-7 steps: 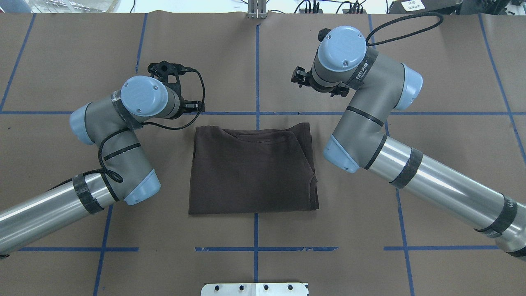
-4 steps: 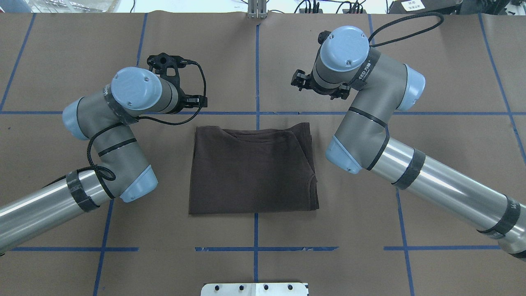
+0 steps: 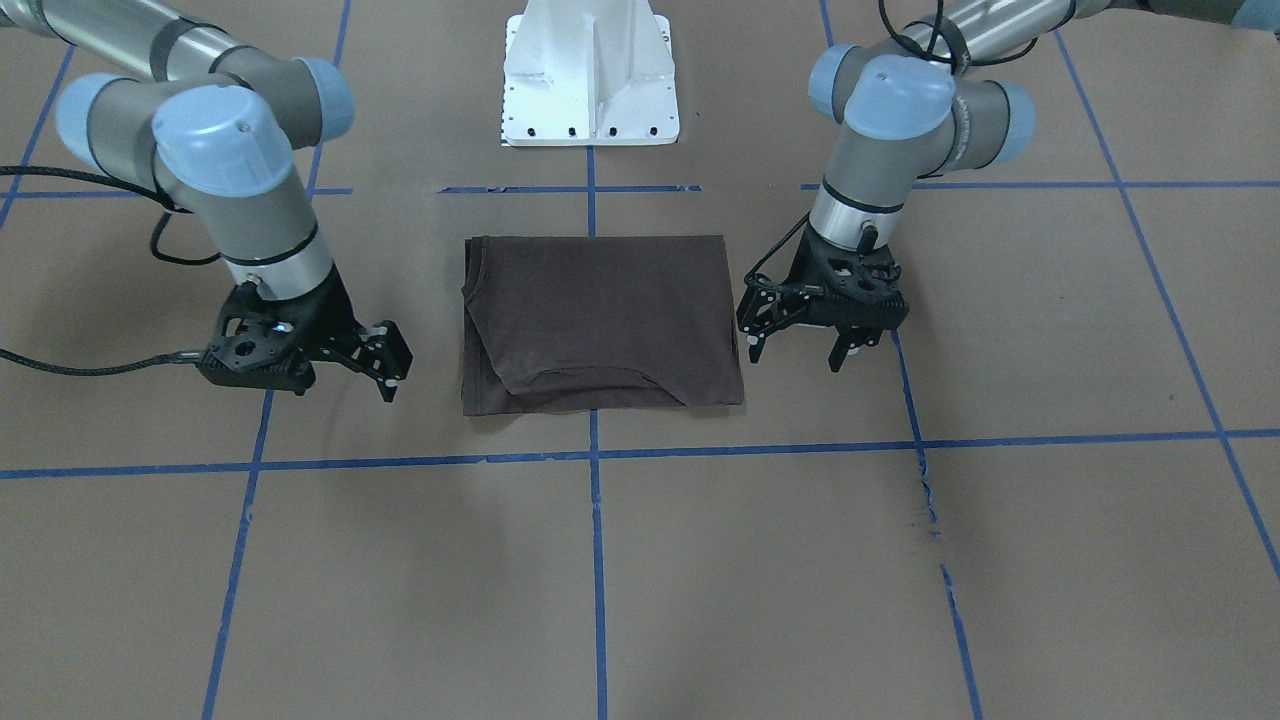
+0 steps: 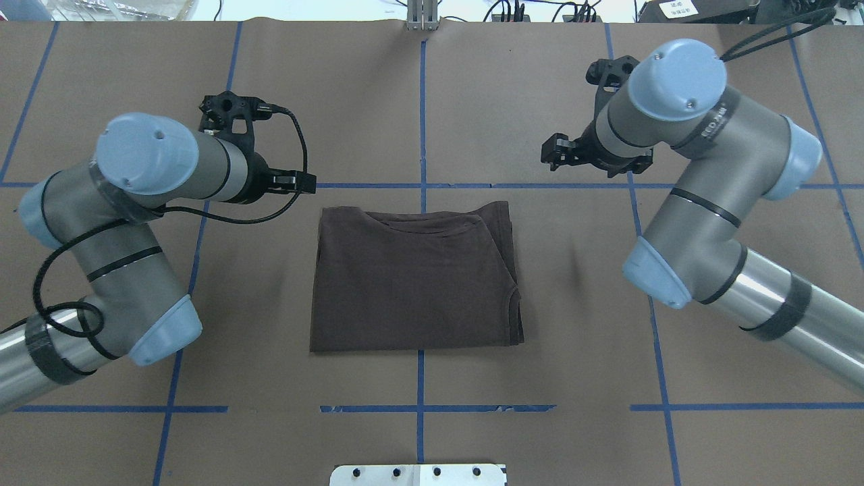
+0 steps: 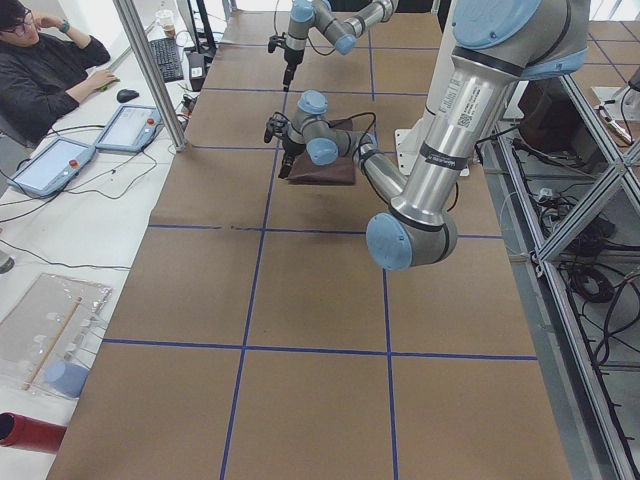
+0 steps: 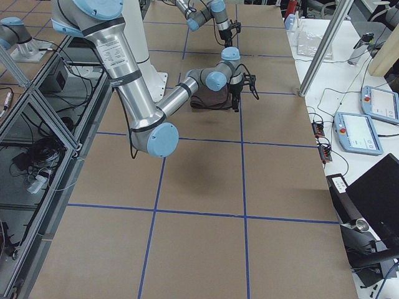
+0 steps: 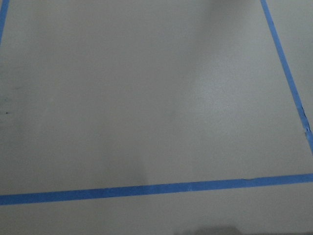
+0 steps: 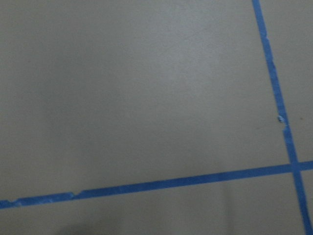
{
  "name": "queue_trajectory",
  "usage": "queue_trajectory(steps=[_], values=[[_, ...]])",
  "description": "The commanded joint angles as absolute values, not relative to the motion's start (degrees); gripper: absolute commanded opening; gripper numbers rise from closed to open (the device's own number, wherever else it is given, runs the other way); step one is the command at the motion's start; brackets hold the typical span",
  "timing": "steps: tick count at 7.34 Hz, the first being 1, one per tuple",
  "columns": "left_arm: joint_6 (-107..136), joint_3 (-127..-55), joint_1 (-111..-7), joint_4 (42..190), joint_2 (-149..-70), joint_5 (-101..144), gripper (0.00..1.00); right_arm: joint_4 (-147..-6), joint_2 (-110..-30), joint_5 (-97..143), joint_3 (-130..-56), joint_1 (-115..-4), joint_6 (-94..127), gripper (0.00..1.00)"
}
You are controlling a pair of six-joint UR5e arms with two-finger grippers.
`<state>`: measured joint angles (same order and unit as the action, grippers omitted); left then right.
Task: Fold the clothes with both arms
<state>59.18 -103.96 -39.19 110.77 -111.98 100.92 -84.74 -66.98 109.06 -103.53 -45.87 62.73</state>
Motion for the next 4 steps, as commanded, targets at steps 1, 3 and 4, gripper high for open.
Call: queue_trajectory(steps=[1, 3, 4], values=[[50.75, -113.26, -42.87, 110.39, -101.64, 105.54, 1.00, -84.82, -82.29, 114.40, -112.91, -53.30, 48.60, 1.00], [37.87, -118.19, -51.45, 111.87, -90.77, 112.89, 1.00, -84.81, -93.37, 122.58, -112.77, -66.12, 27.36, 1.00], [28.40, -119.17, -58.64, 112.84, -85.14, 119.29, 1.00, -84.90, -98.13, 124.26, -112.15, -72.36, 18.81, 1.00]])
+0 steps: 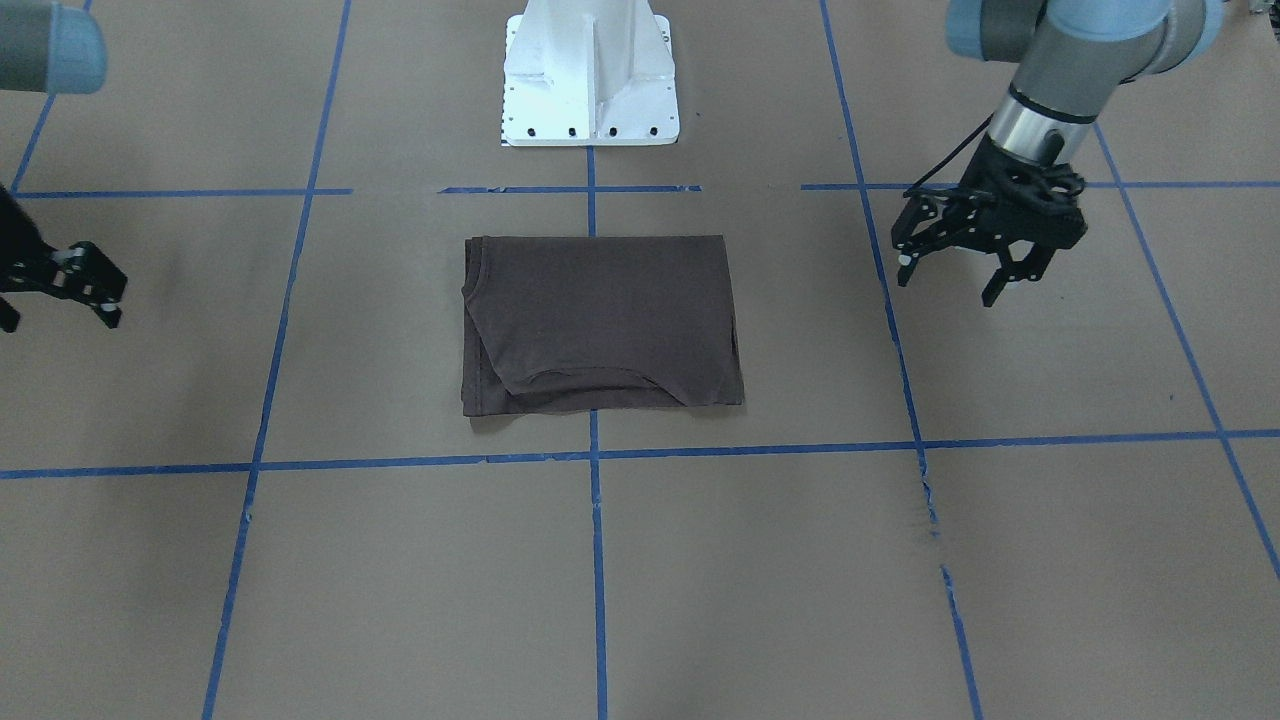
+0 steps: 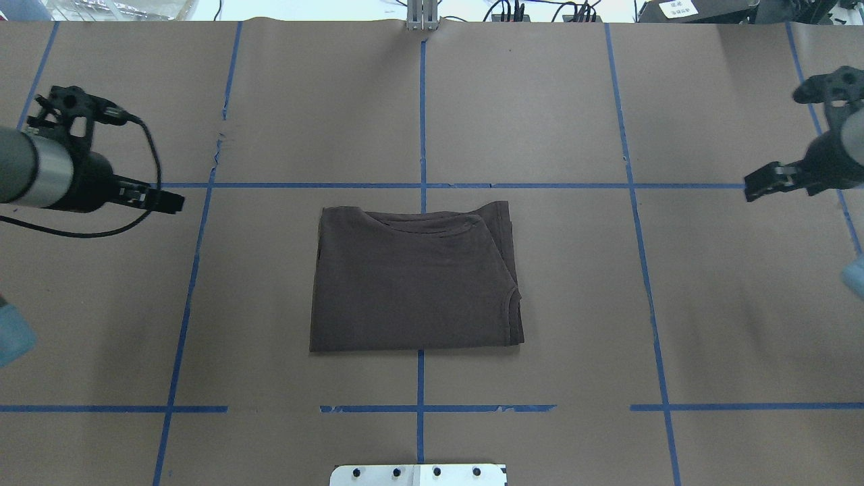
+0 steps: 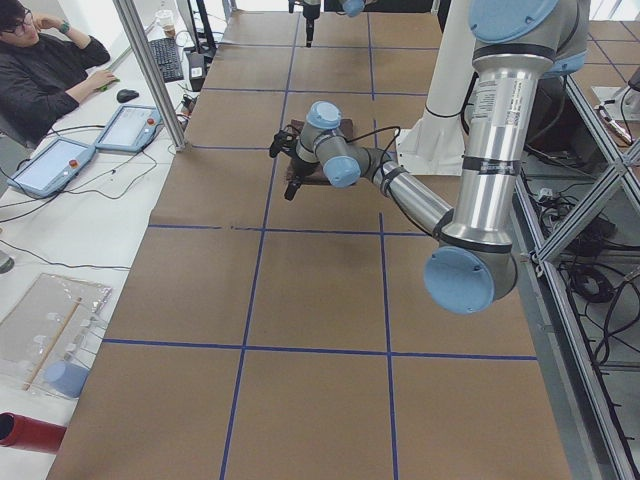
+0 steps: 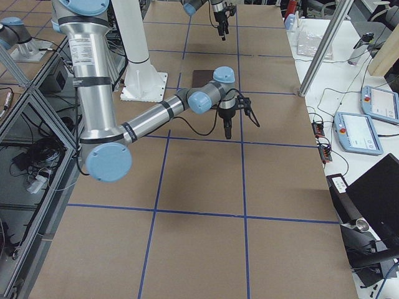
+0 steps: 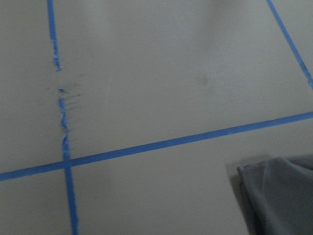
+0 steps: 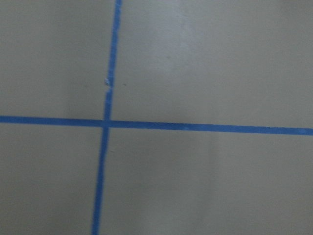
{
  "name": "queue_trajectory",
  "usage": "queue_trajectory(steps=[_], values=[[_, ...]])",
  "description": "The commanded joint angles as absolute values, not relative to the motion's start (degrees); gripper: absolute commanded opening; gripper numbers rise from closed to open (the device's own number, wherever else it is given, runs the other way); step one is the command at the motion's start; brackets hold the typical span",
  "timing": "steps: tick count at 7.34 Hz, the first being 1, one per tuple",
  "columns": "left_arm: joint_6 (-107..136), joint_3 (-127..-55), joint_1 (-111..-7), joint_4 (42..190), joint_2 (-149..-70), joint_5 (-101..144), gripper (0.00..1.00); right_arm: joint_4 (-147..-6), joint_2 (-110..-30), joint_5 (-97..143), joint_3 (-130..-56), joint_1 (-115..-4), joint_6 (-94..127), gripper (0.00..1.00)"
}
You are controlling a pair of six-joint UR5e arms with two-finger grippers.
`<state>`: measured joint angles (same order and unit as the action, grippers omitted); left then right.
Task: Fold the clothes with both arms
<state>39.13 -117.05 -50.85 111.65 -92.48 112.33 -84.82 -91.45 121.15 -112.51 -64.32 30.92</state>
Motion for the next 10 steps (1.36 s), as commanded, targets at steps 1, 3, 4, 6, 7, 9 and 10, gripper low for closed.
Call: queue_trajectory(steps=[1, 3, 4, 6, 7, 9, 10], values=[[22.73, -118.48, -66.63, 112.76, -82.12, 124.66, 1.00, -84.82, -102.00, 125.50, -110.50, -77.29, 14.28, 1.00], [22.58, -110.19, -72.07, 112.76, -77.89, 129.02, 1.00, -84.81, -104.68, 131.00, -106.36, -82.42, 13.71, 1.00], [21.98, -106.21, -74.42, 113.46, -78.39, 129.11, 1.00, -84.81, -104.85, 134.44, -106.17, -85.49, 13.28, 1.00], [6.78, -103.21, -81.47, 111.98, -77.79, 138.12, 1.00, -85.42, -107.05, 133.95, -107.05, -89.63, 11.44, 1.00], [4.16, -102.75, -82.43, 105.97, -77.70, 138.34, 1.00, -85.52, -107.22, 131.33, -106.96, -89.74, 9.42, 1.00], [3.69, -103.53, -84.45, 98.62, -77.17, 138.43, 1.00, -85.61, -109.33, 125.94, -106.35, -89.56, 2.56, 1.00], [0.99, -103.54, -85.25, 98.53, -75.95, 138.60, 1.00, -85.26, -110.21, 126.82, -106.00, -89.56, 2.55, 1.00]])
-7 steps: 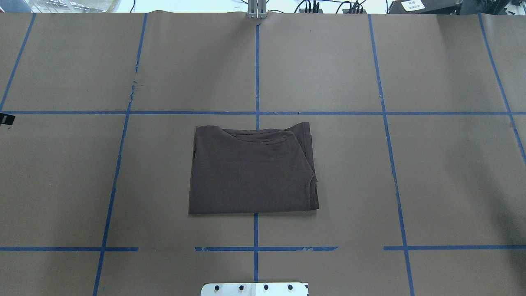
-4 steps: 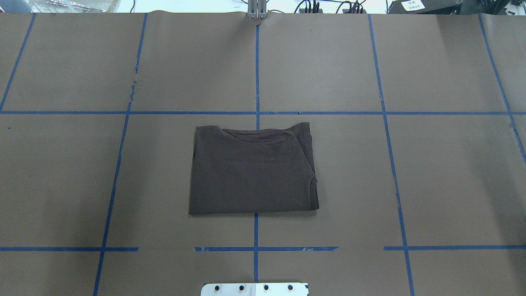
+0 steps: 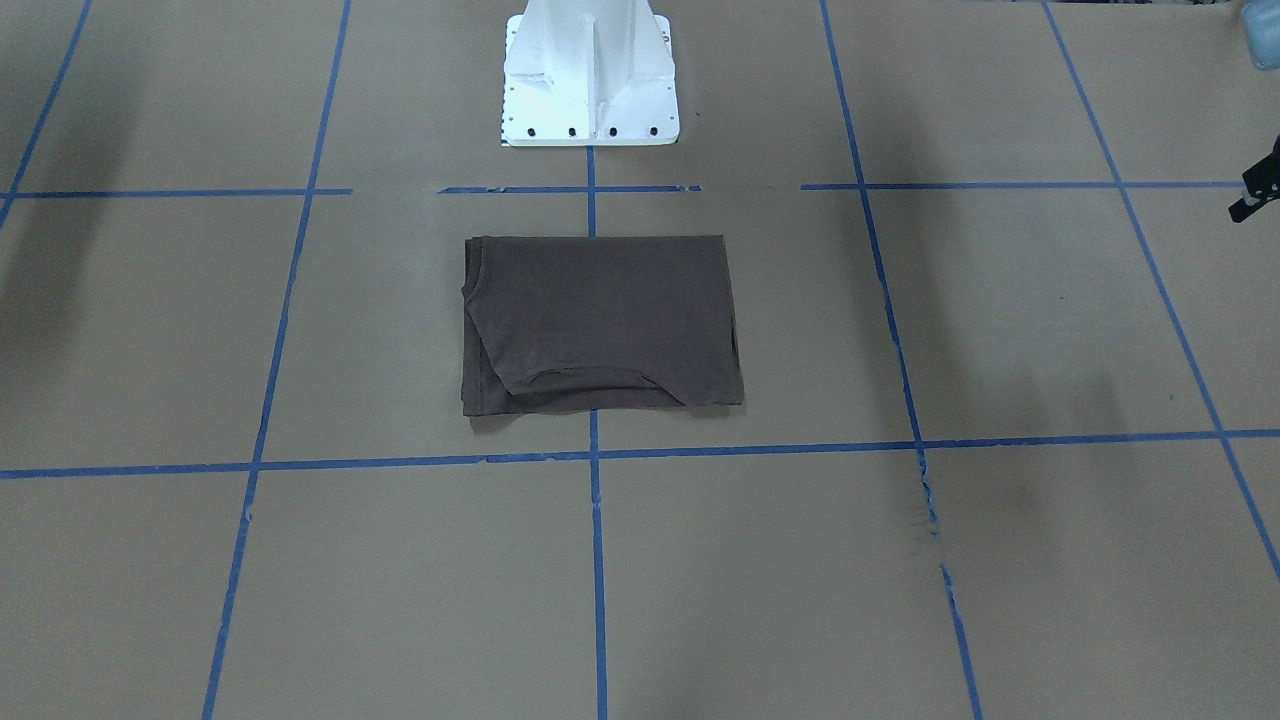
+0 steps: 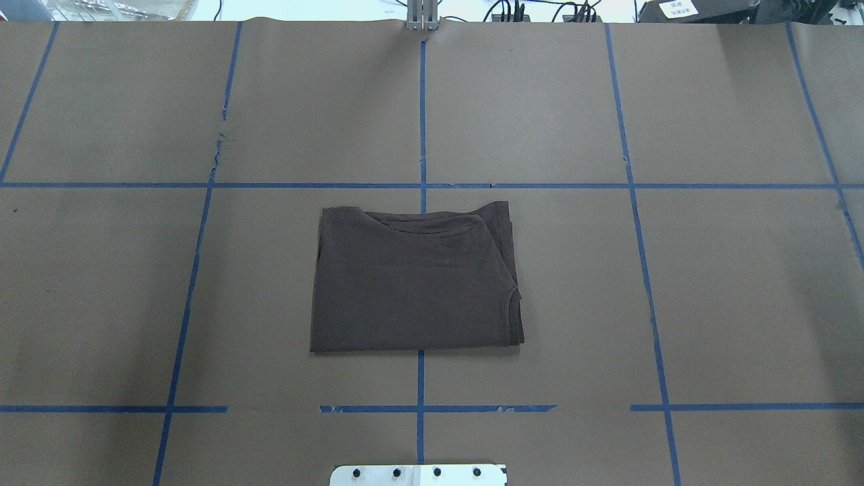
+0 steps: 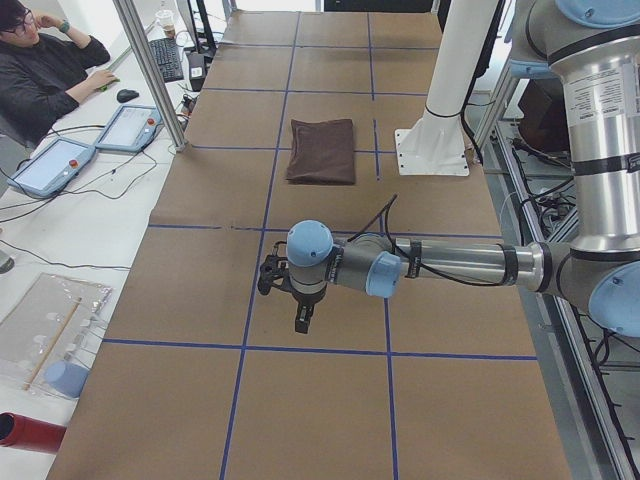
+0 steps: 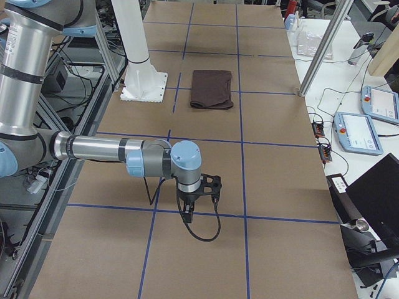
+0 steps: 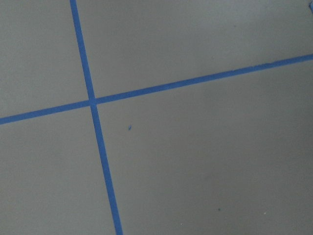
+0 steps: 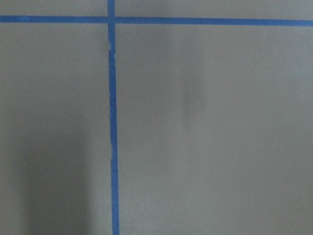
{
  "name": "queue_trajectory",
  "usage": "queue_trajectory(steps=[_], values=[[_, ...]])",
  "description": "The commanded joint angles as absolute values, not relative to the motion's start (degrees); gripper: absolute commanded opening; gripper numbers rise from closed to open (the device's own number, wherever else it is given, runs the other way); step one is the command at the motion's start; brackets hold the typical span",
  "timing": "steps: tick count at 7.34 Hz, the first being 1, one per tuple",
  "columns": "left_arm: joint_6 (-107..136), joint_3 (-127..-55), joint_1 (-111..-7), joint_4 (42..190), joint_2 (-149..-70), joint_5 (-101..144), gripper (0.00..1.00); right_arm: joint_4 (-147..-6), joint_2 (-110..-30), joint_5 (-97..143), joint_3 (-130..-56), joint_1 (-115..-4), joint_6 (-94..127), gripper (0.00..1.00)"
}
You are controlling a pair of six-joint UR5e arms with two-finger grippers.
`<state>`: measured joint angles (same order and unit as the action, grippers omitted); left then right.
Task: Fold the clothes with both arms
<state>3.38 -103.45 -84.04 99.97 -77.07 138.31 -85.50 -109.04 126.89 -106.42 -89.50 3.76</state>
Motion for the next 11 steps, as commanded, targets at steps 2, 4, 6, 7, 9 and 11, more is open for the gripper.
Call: queue_trajectory(steps=[2, 4, 6, 7, 9, 11], values=[[-4.30, -105.10, -88.67, 95.12, -73.66, 138.60, 1.00, -84.90, -110.92, 127.97, -105.56, -89.56, 2.90, 1.00], [-3.61, -106.00, -88.77, 93.78, -74.52, 138.08, 1.00, -84.81, -110.92, 128.05, -105.73, -89.65, 2.99, 1.00], [-3.87, -107.31, -89.38, 94.13, -74.09, 137.90, 1.00, -84.90, -110.92, 131.28, -105.65, -89.82, 2.73, 1.00], [-4.04, -106.71, -89.21, 94.39, -74.44, 137.73, 1.00, -85.25, -111.88, 131.22, -105.64, -89.82, 2.20, 1.00], [-3.96, -106.96, -89.30, 94.40, -74.18, 137.37, 1.00, -84.73, -112.41, 130.52, -106.09, -89.82, 2.02, 1.00], [-3.87, -107.05, -89.30, 94.39, -73.92, 137.29, 1.00, -84.64, -112.41, 130.96, -106.35, -89.82, 2.11, 1.00]])
